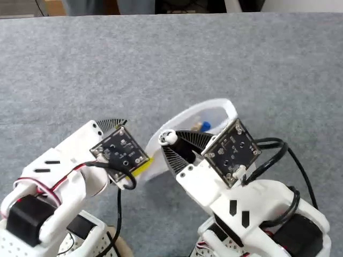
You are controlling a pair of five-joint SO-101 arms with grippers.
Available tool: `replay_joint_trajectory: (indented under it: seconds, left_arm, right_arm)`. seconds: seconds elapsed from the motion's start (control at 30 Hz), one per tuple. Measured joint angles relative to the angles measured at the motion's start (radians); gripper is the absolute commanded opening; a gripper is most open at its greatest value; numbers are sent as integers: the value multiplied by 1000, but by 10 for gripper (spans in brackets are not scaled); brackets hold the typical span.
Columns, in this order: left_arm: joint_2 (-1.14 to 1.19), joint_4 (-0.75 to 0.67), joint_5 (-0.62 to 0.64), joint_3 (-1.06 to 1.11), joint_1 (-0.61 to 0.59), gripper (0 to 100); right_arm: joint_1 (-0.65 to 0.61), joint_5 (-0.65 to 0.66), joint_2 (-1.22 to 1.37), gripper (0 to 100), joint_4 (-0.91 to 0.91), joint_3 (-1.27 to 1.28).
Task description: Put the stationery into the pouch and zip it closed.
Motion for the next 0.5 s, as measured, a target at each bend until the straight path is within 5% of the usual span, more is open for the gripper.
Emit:
replay_joint_trajectory:
  seconds: [0.5]
  left_arm:
    - [0,29,0,-9,140,318]
  right_arm:
    - [-23,0,3,12,5,0]
